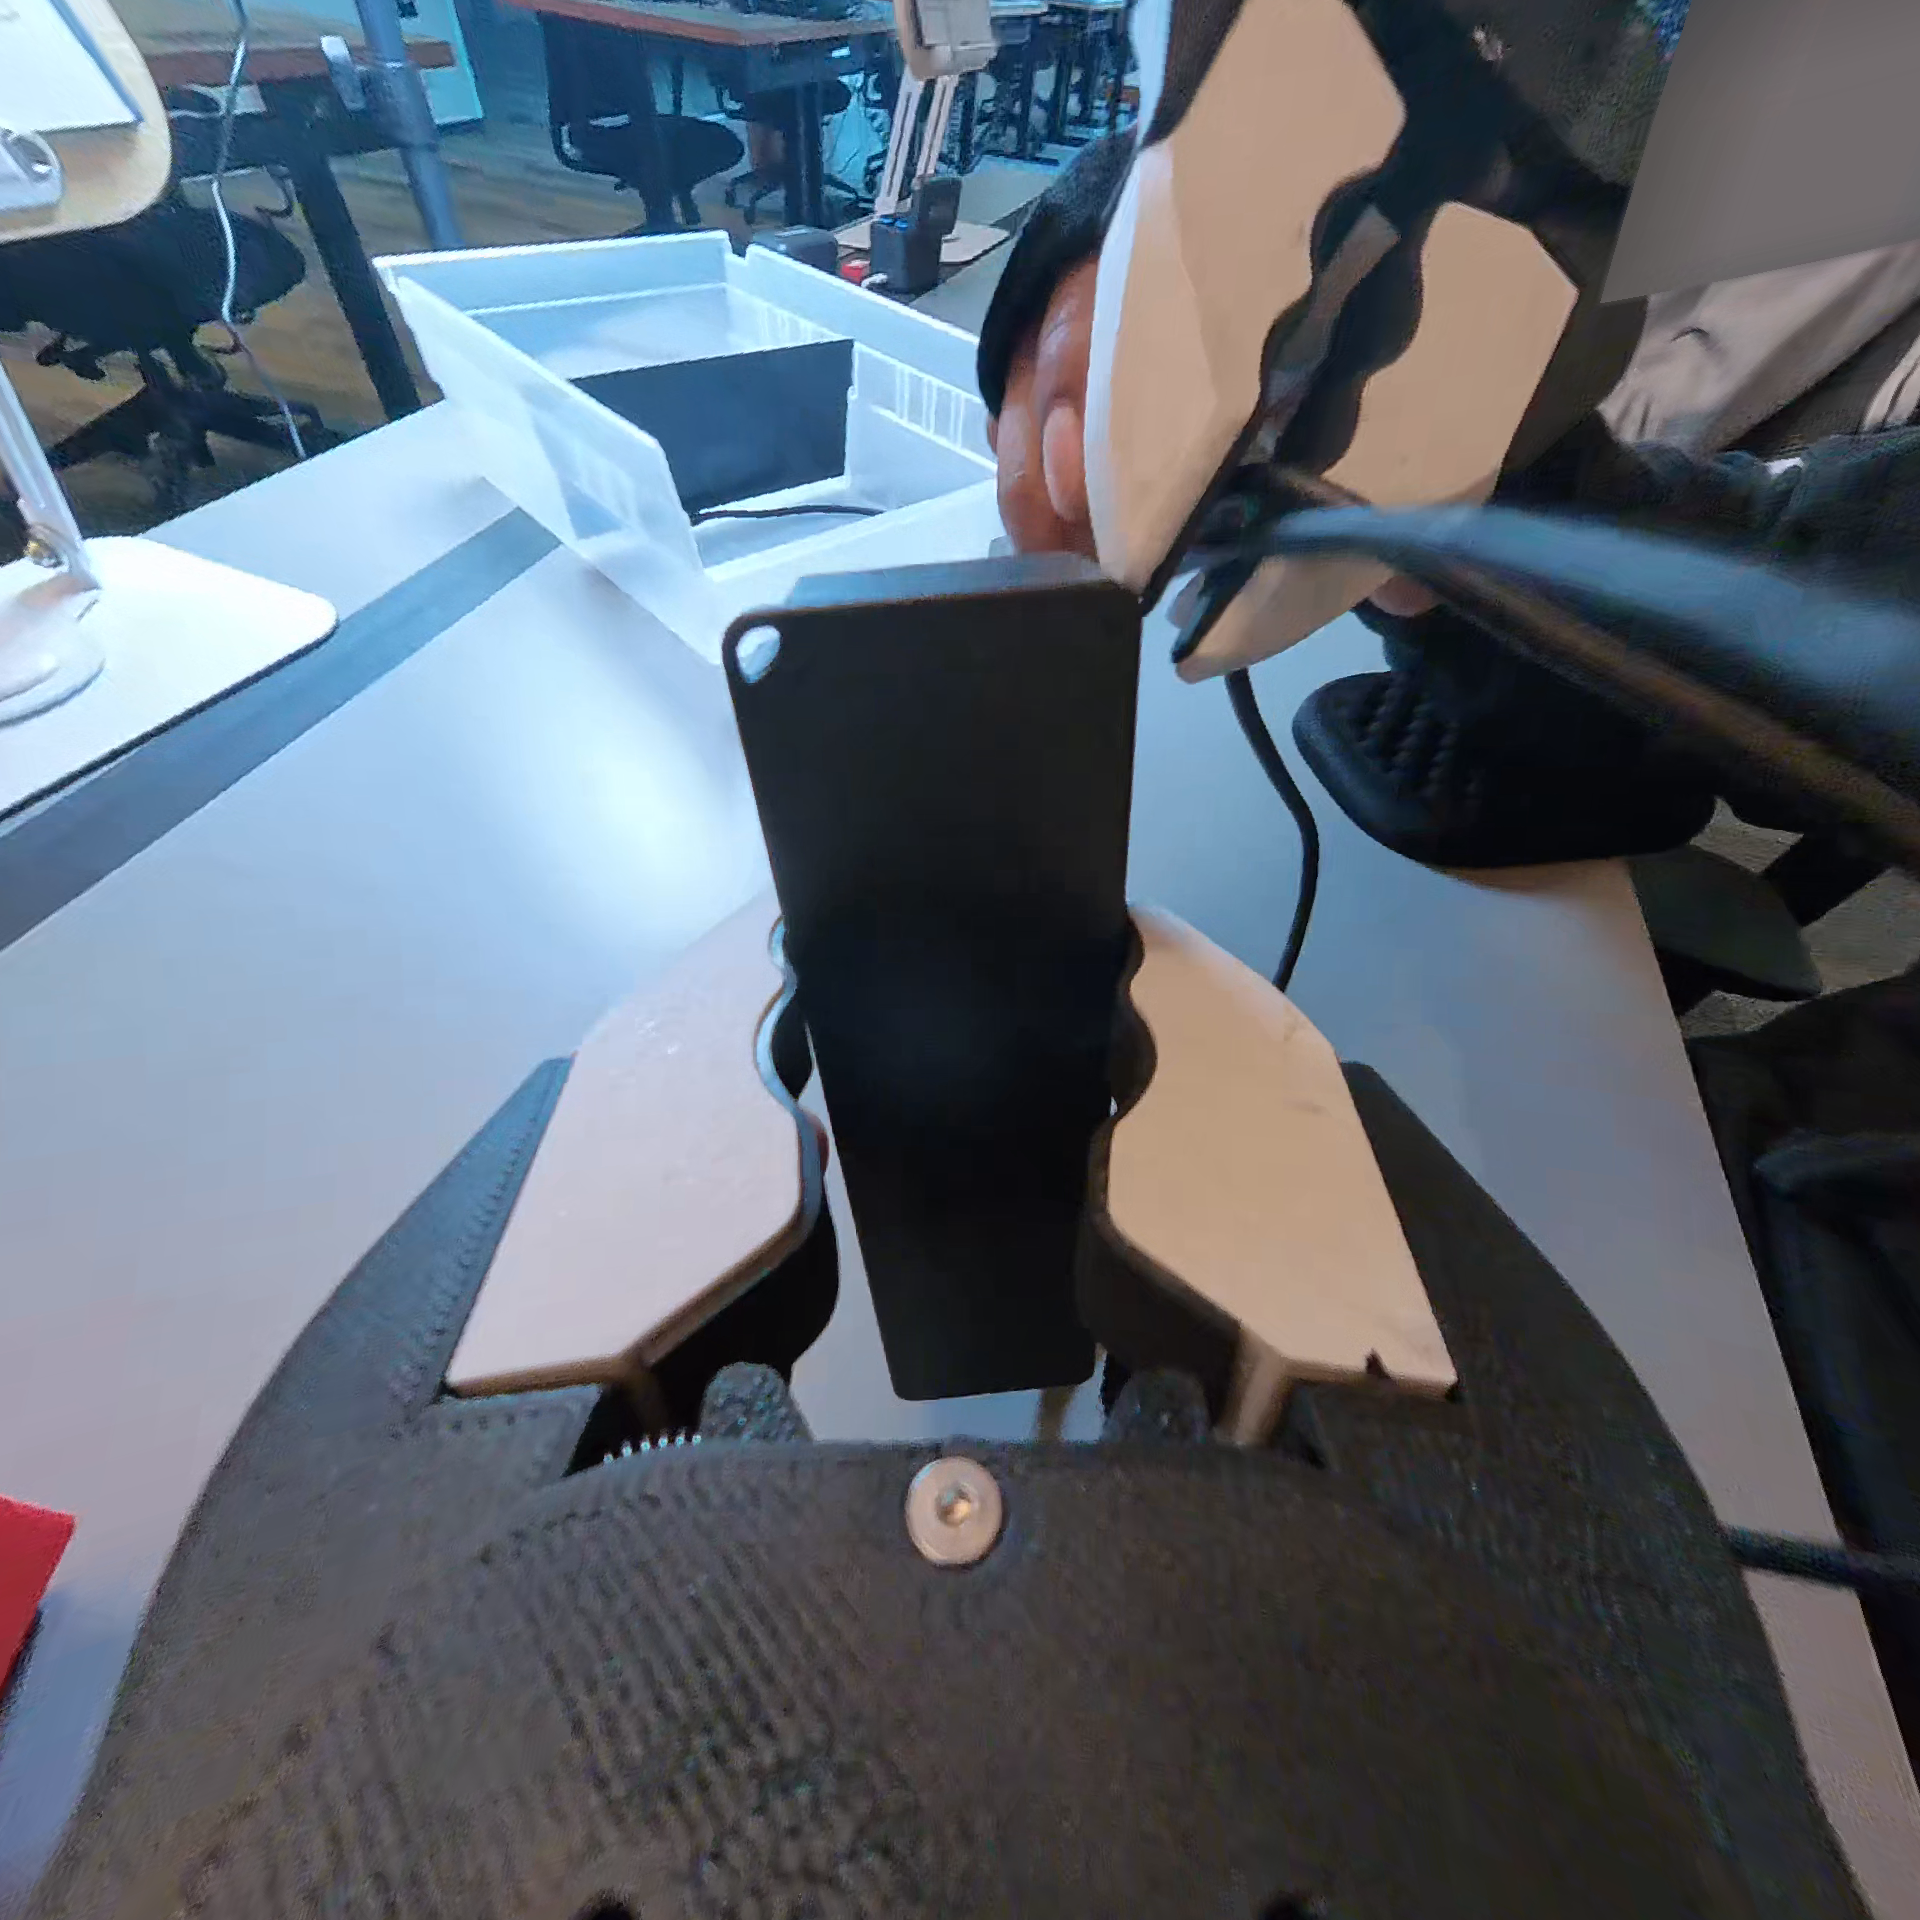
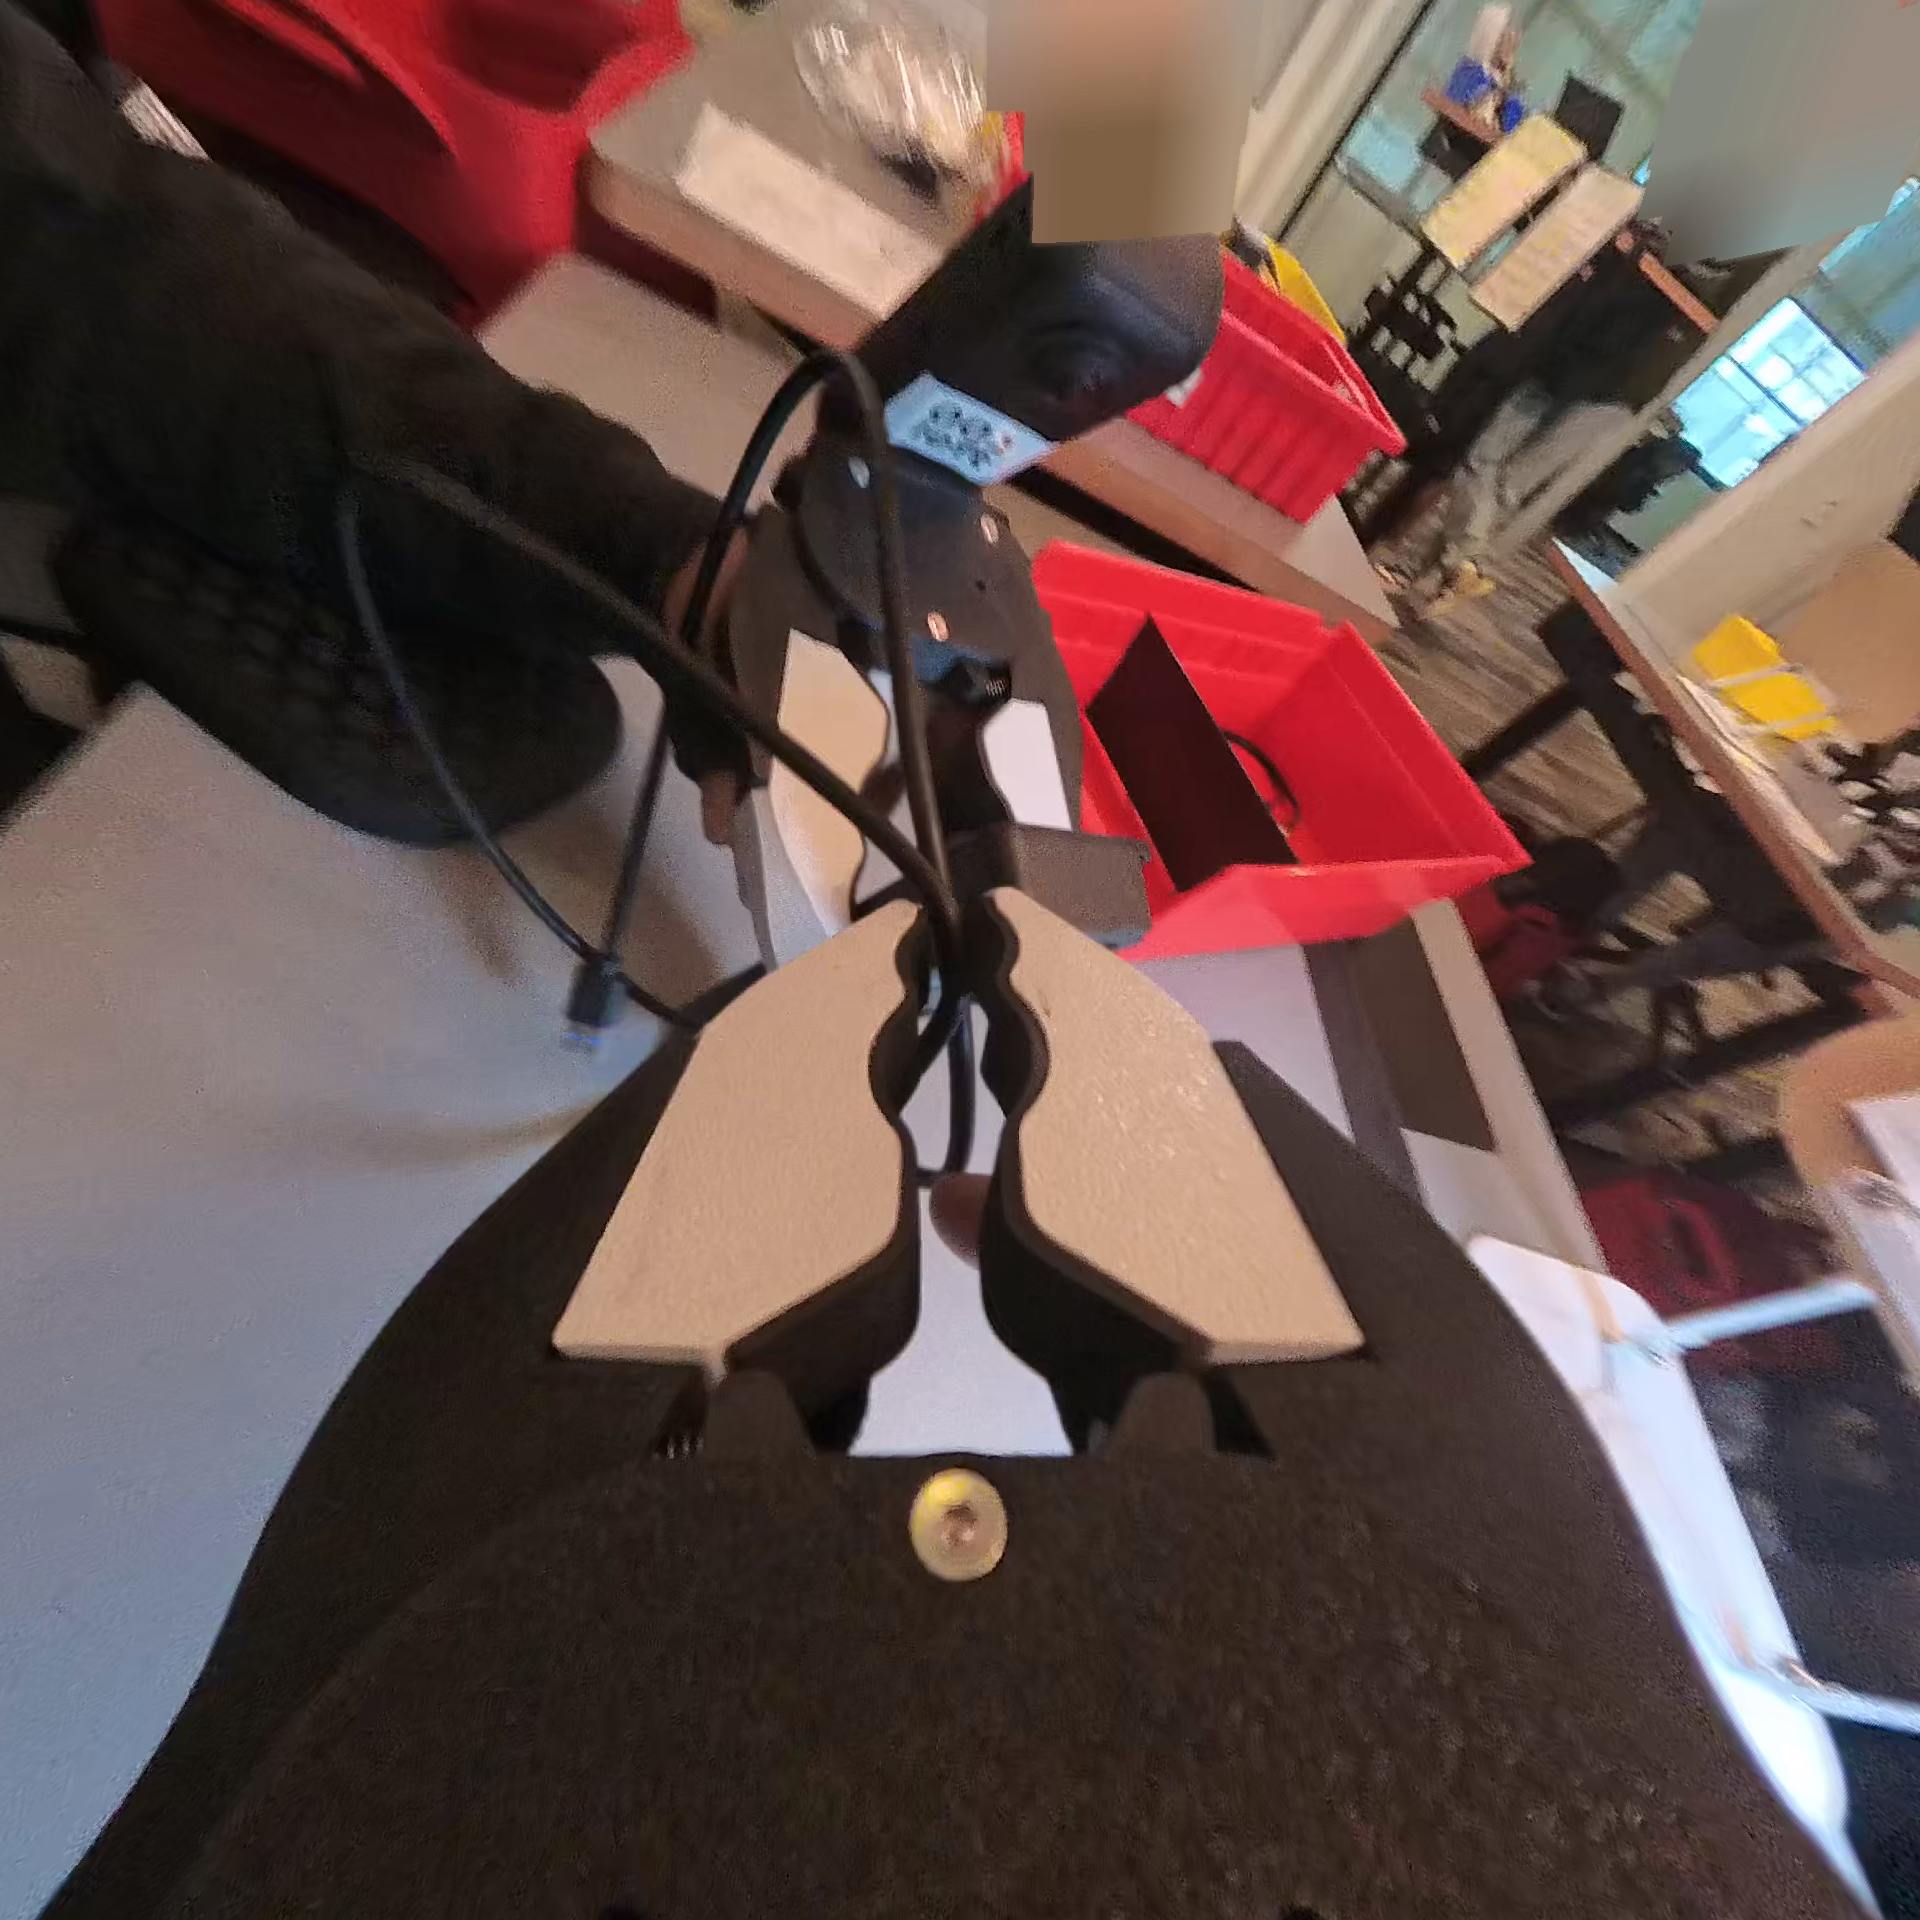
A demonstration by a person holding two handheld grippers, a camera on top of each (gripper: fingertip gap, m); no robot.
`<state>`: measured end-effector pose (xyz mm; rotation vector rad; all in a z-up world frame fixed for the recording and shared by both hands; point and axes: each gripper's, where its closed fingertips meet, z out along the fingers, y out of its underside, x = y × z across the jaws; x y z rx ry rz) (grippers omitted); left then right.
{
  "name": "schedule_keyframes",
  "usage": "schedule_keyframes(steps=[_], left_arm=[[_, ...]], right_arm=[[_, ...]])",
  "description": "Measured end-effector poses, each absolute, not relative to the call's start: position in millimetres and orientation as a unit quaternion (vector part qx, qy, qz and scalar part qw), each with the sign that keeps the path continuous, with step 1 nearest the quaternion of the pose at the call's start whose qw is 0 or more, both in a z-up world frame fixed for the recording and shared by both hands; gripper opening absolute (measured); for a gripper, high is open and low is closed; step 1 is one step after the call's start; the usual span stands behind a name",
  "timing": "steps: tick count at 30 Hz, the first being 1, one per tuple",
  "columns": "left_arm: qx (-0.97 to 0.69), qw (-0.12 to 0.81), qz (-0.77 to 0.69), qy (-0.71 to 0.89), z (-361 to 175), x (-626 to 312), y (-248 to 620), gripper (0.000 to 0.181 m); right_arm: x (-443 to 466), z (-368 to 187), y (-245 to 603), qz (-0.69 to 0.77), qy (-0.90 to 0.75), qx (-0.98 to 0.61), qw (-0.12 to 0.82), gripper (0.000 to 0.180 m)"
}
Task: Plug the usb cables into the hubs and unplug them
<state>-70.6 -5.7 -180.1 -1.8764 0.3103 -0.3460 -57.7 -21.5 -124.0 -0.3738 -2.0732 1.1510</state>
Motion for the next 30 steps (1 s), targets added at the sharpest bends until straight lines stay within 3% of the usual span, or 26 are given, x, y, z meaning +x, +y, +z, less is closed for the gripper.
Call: schedule_keyframes(steps=[4, 10, 20, 24, 30], left_arm=[[-0.811, 0.565, -0.113, 0.101, -182, -79, 0, 0.055], [-0.808, 0.586, 0.024, 0.056, -175, -101, 6, 0.055], [-0.782, 0.558, 0.258, 0.103, -172, -101, 11, 0.056], [-0.732, 0.525, 0.400, 0.168, -169, -101, 12, 0.055], [-0.737, 0.568, 0.321, 0.176, -156, -102, 5, 0.061]], right_arm=[[-66, -127, -16, 0.435, -0.802, -0.193, 0.361, 0.006], [-81, -123, -1, 0.465, -0.760, -0.303, 0.339, 0.026], [-78, -150, -7, 0.432, -0.791, -0.343, 0.266, 0.055], [-80, -159, -6, 0.418, -0.799, -0.337, 0.269, 0.033], [-75, -140, 15, 0.398, -0.808, -0.309, 0.306, 0.031]])
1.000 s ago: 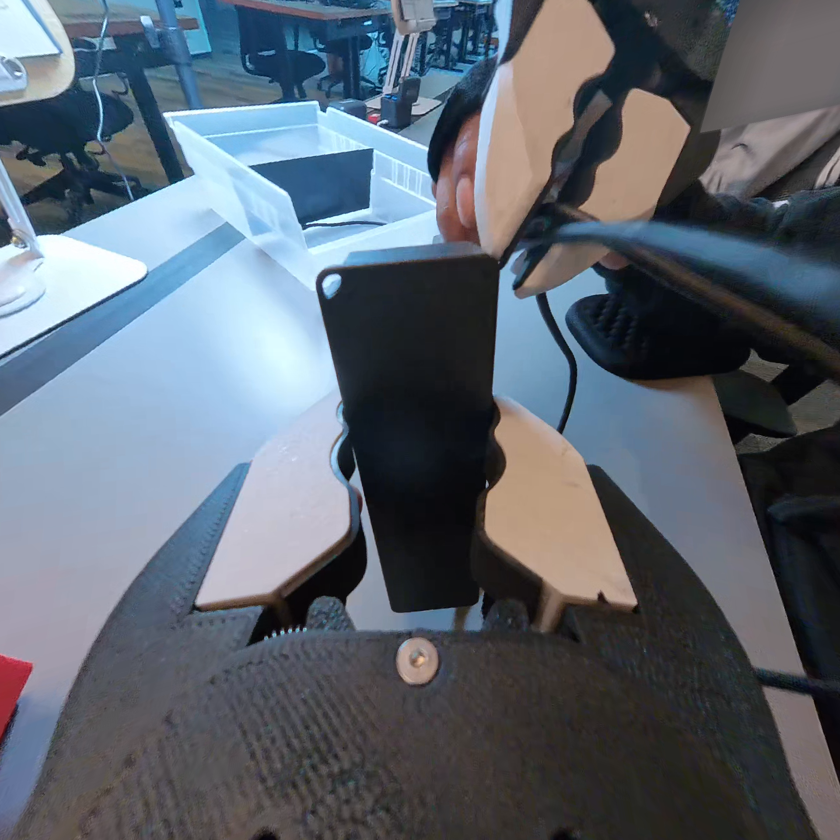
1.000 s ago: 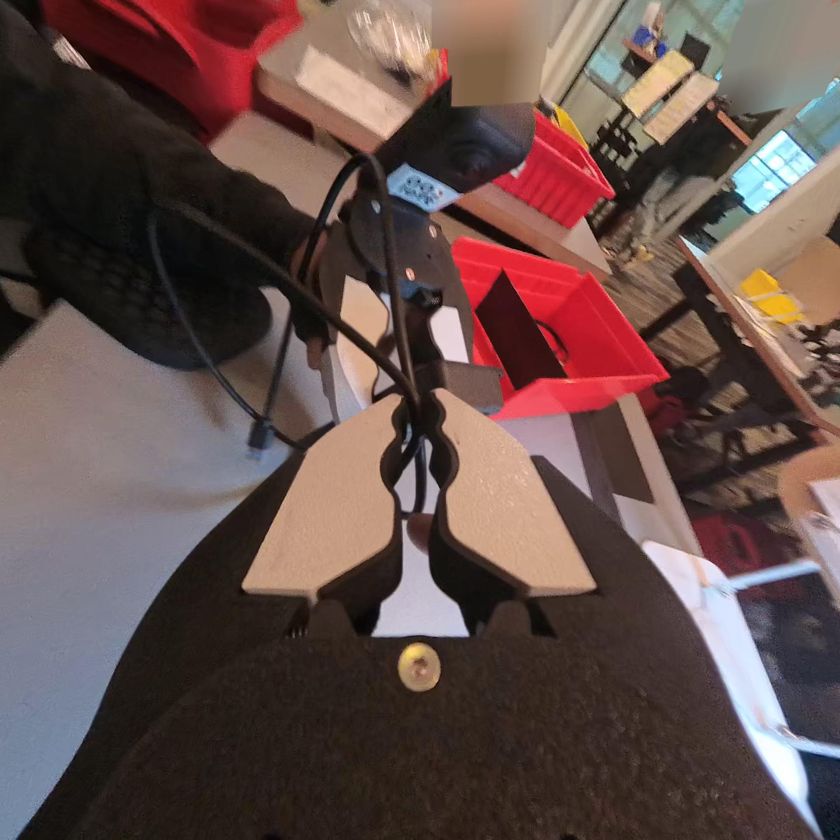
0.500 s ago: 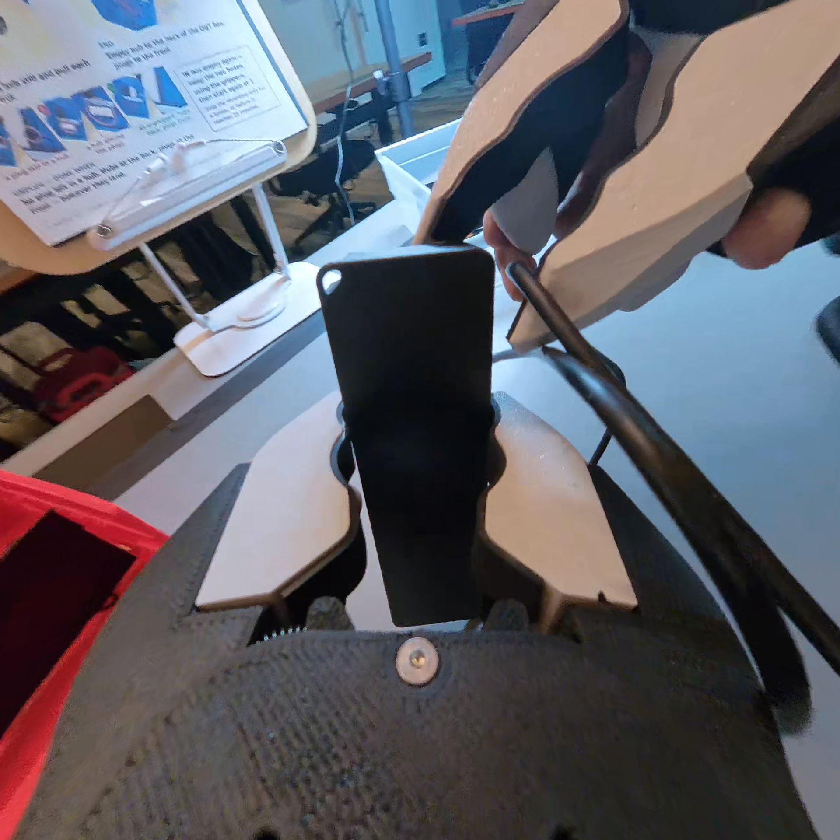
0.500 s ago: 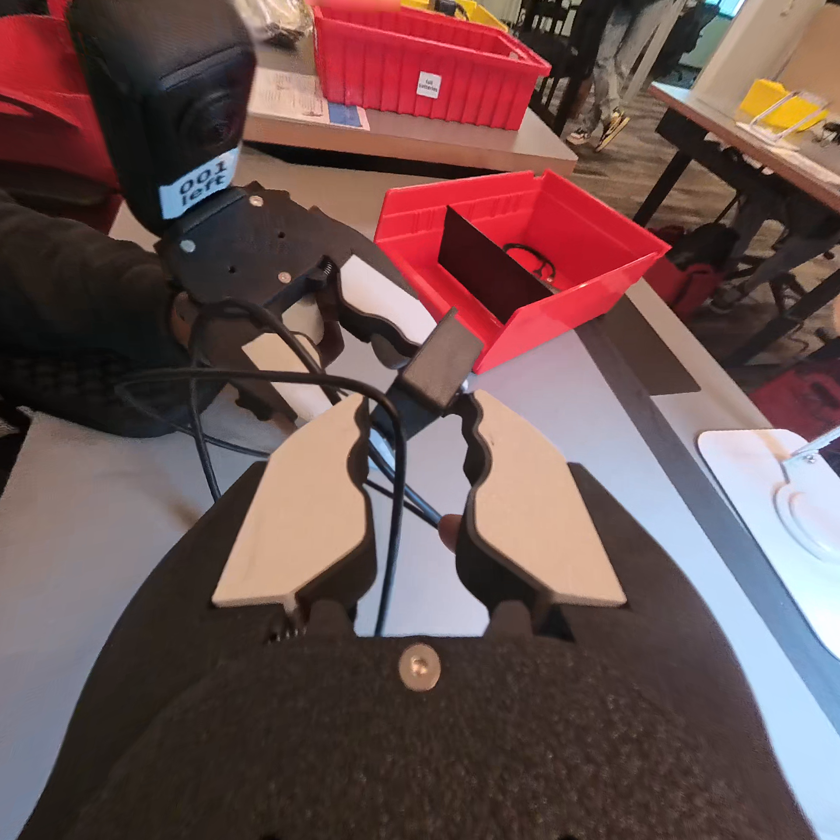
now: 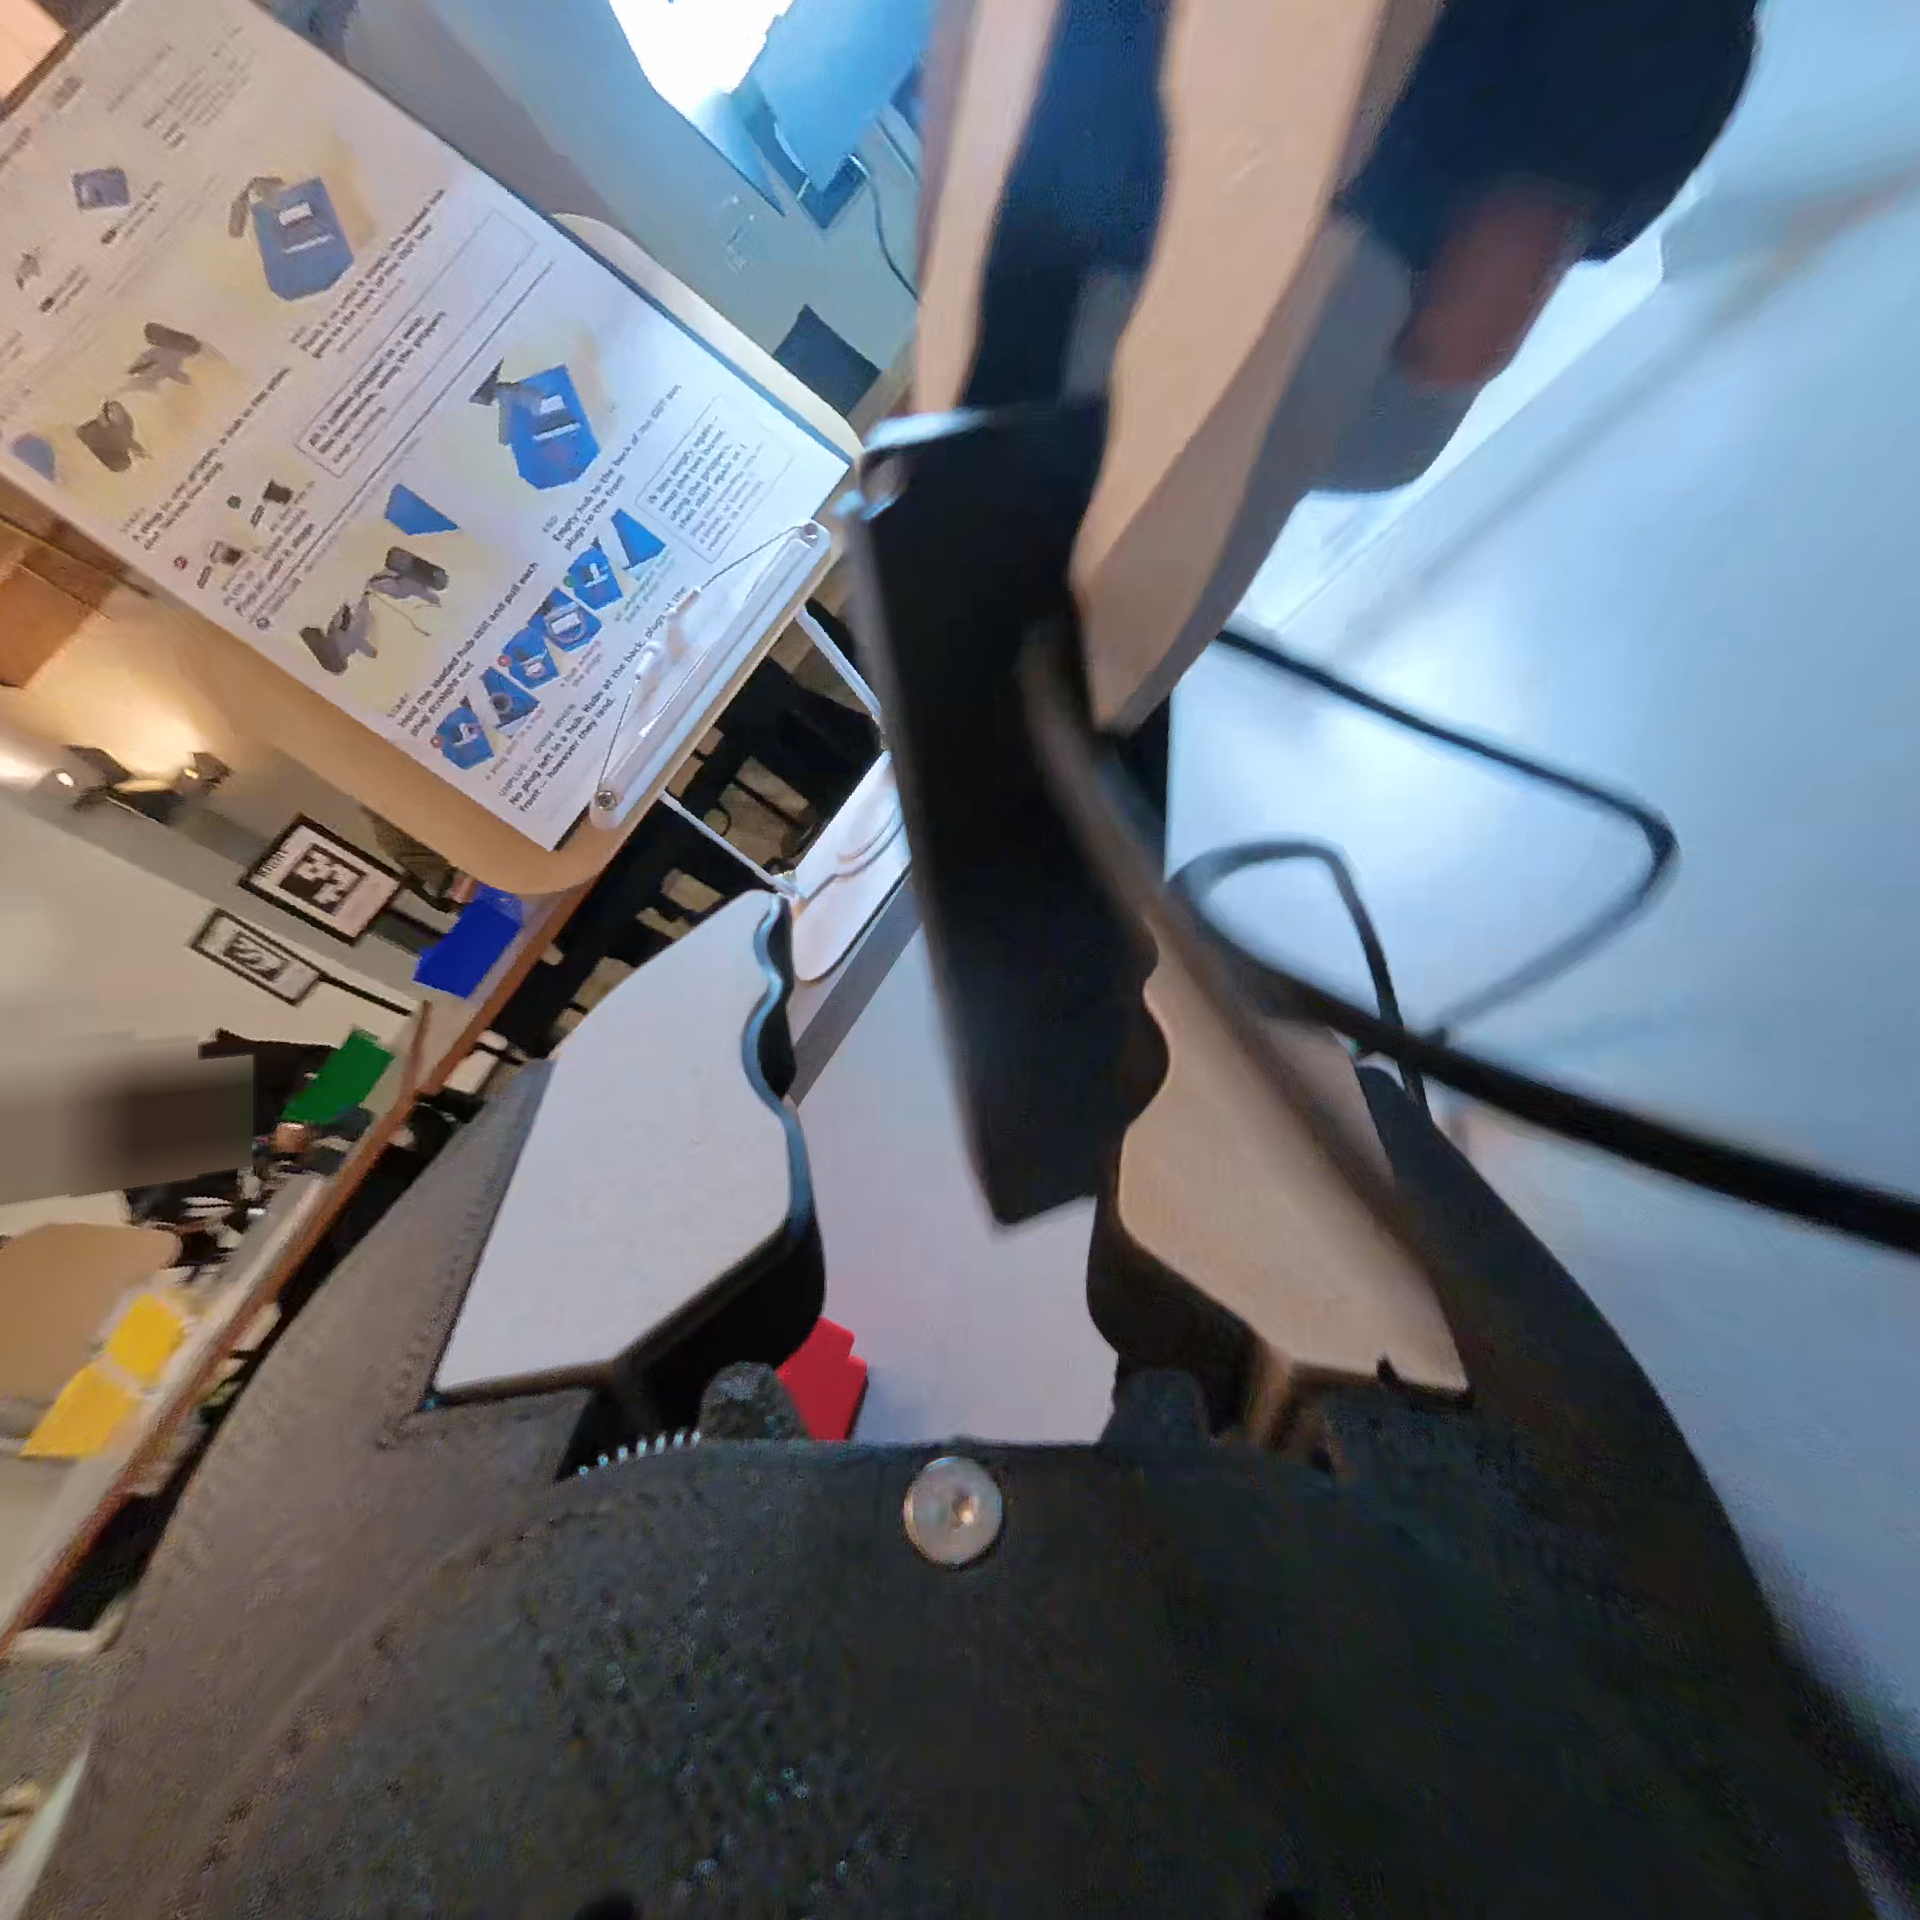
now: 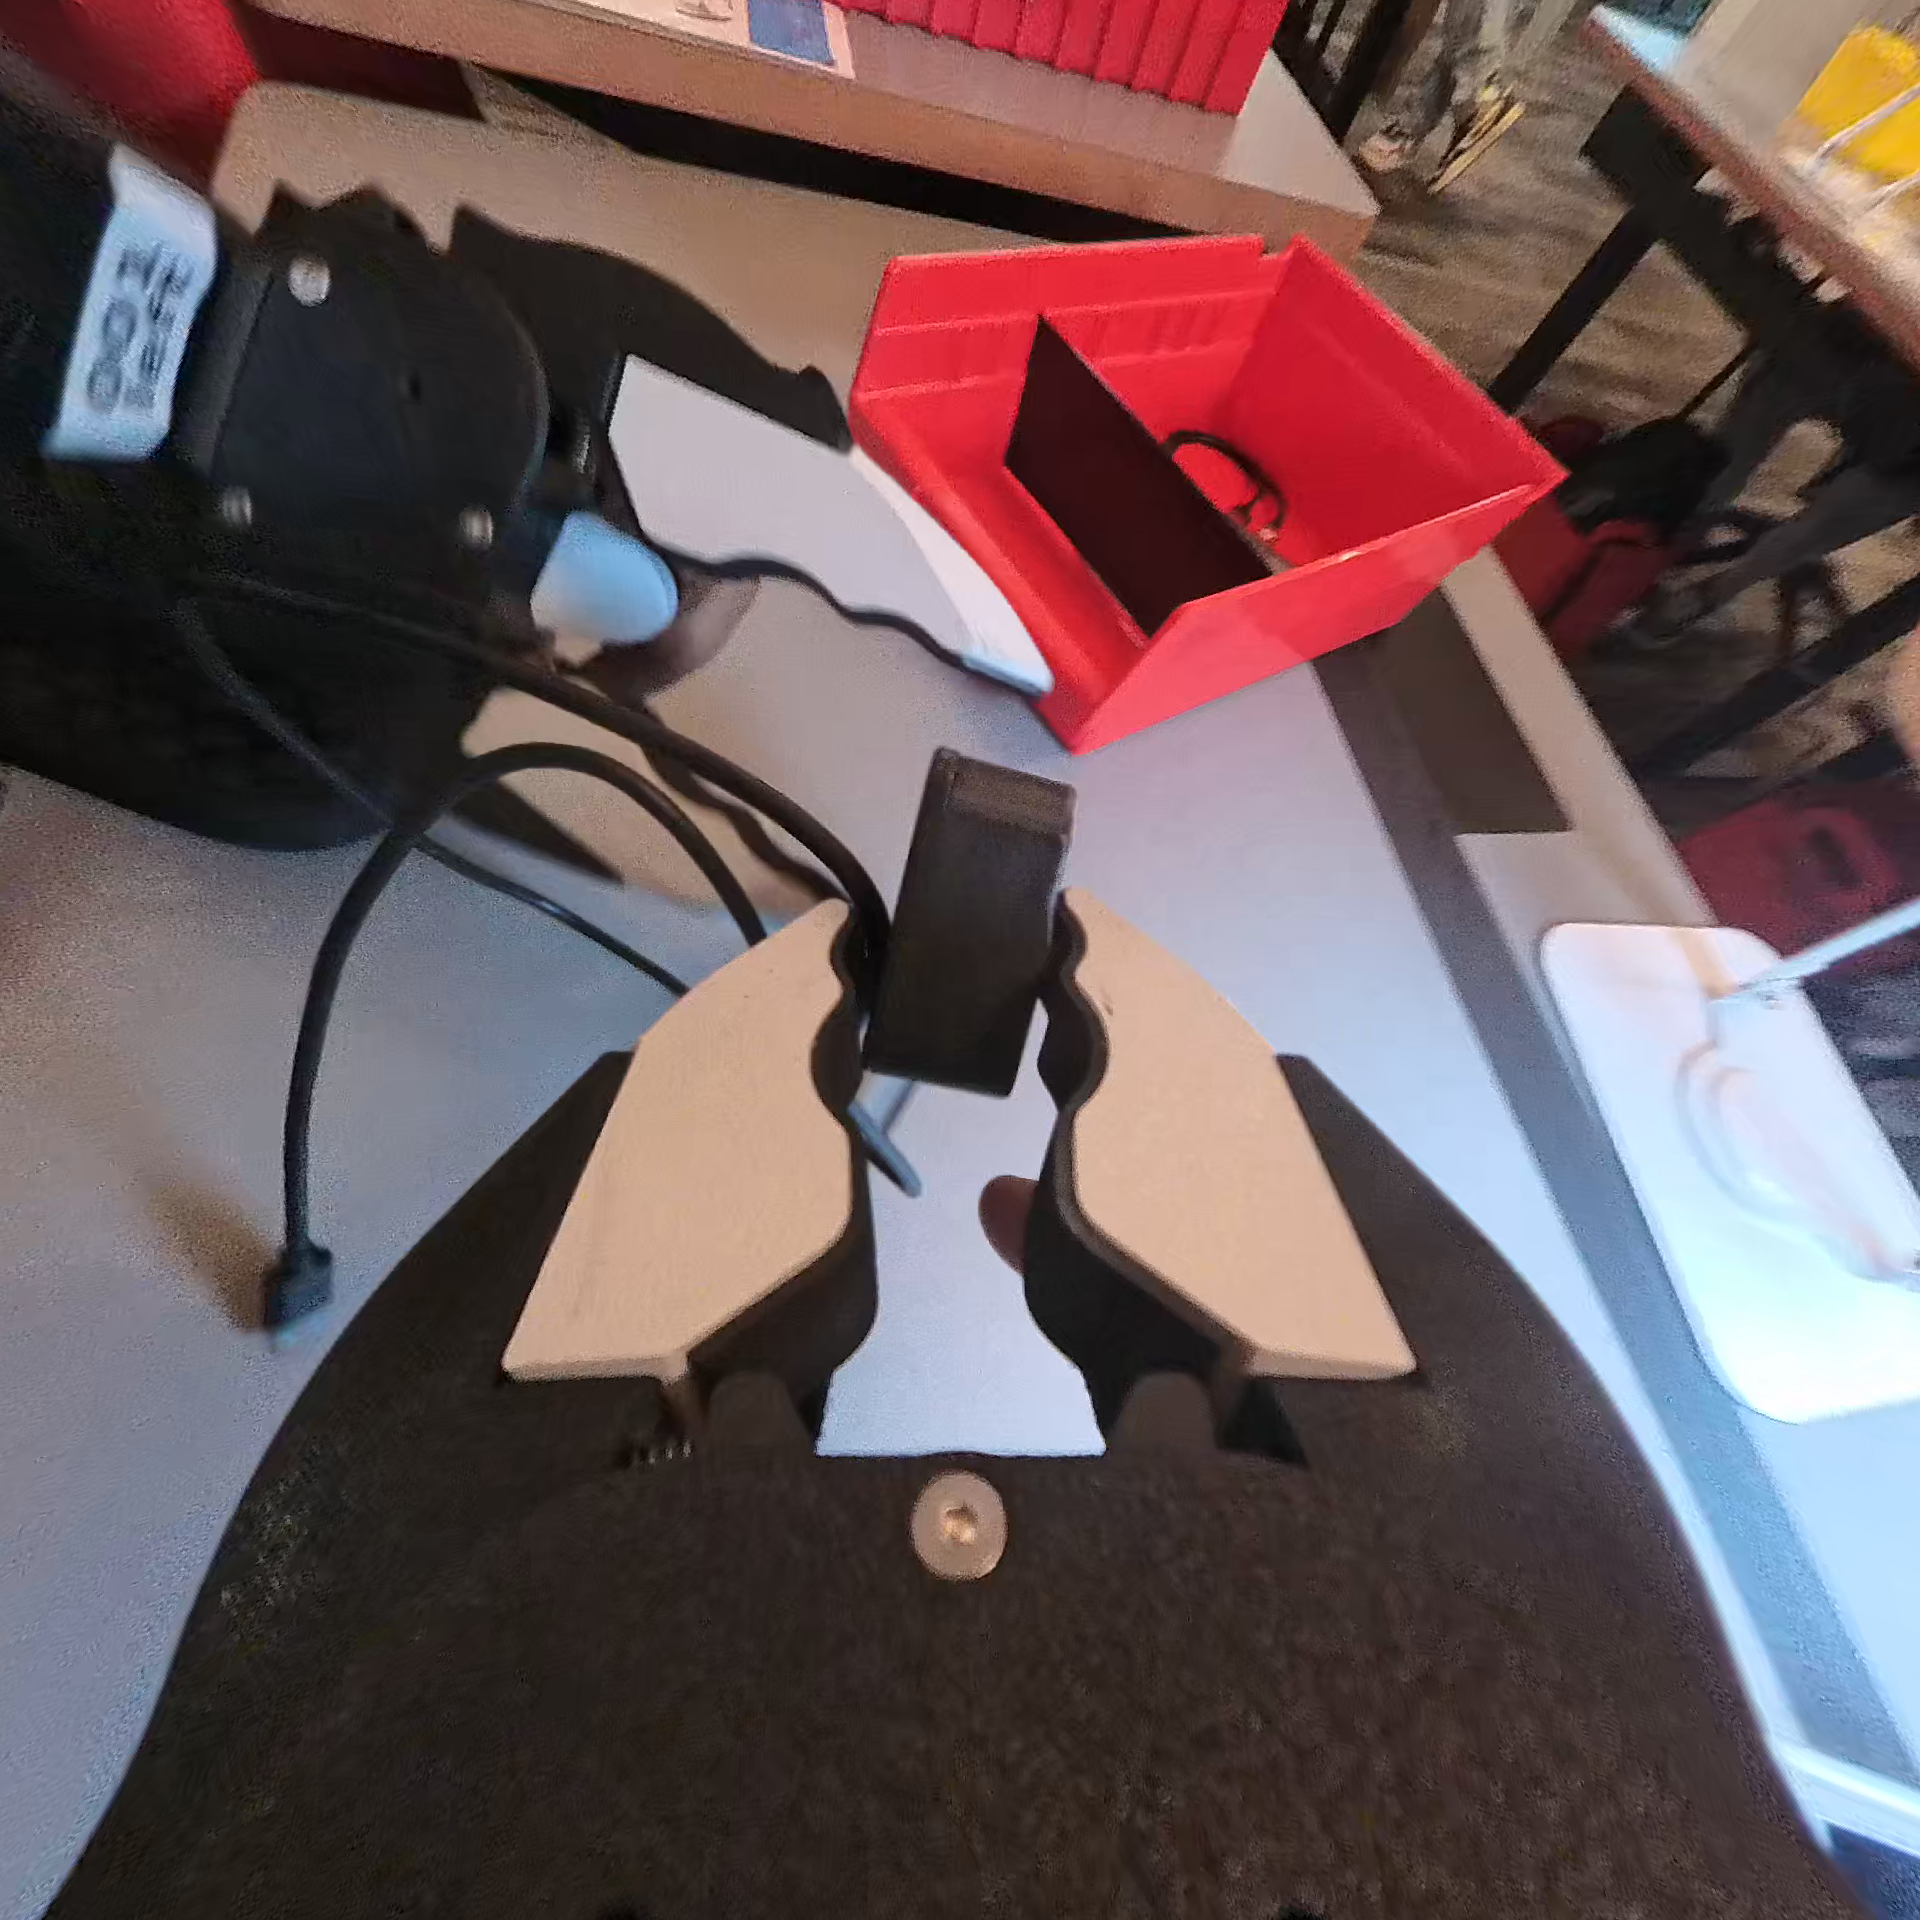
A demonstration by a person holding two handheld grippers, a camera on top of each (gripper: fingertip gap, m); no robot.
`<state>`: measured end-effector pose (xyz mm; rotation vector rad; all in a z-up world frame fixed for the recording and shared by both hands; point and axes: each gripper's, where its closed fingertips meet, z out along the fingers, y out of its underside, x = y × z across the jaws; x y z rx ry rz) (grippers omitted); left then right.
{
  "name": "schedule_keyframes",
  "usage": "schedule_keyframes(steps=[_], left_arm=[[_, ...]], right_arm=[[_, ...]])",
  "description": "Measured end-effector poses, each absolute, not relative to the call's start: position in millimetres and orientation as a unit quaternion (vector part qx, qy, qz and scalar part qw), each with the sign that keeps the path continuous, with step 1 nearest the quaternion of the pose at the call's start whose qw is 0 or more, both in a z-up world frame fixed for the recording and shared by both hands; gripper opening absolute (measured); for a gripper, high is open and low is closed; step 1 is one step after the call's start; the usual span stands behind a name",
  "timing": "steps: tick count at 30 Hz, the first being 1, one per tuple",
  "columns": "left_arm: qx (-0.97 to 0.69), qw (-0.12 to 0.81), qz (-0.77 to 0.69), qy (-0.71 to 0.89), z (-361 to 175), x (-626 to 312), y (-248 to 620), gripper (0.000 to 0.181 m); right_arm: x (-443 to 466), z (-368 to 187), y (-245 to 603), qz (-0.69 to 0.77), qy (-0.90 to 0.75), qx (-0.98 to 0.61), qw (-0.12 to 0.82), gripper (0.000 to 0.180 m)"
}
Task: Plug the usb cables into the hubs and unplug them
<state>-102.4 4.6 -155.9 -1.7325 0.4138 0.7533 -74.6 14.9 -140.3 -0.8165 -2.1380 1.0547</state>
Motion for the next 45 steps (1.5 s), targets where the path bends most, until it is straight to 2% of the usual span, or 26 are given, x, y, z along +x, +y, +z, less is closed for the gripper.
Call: schedule_keyframes(steps=[6, 11, 17, 24, 31, 35, 37, 41, 45], left_arm=[[-0.747, 0.612, 0.241, 0.096, -141, -138, -13, 0.055], [-0.751, 0.614, 0.229, 0.084, -147, -145, -13, 0.051], [-0.746, 0.616, 0.233, 0.094, -146, -139, -11, 0.049], [-0.744, 0.621, 0.228, 0.094, -145, -138, -11, 0.045], [-0.749, 0.613, 0.227, 0.103, -153, -136, -8, 0.043], [-0.754, 0.608, 0.223, 0.108, -159, -135, -7, 0.042], [-0.757, 0.606, 0.218, 0.109, -162, -135, -6, 0.042], [-0.762, 0.603, 0.212, 0.107, -164, -136, -6, 0.042], [-0.767, 0.599, 0.204, 0.106, -169, -136, -4, 0.042]], right_arm=[[-48, -91, 56, 0.322, -0.813, -0.203, 0.441, 0.030], [-30, -51, 94, 0.198, -0.792, -0.100, 0.569, 0.030], [-23, -22, 157, 0.064, -0.769, -0.067, 0.633, 0.030], [-37, -46, 270, -0.042, -0.774, -0.153, 0.613, 0.031], [-46, -122, 385, -0.124, -0.785, -0.288, 0.535, 0.031], [-34, -176, 432, -0.178, -0.794, -0.367, 0.450, 0.031], [-30, -192, 437, -0.170, -0.795, -0.403, 0.420, 0.033], [-39, -175, 399, -0.074, -0.789, -0.452, 0.410, 0.063], [-46, -153, 318, 0.014, -0.824, -0.406, 0.396, 0.062]])
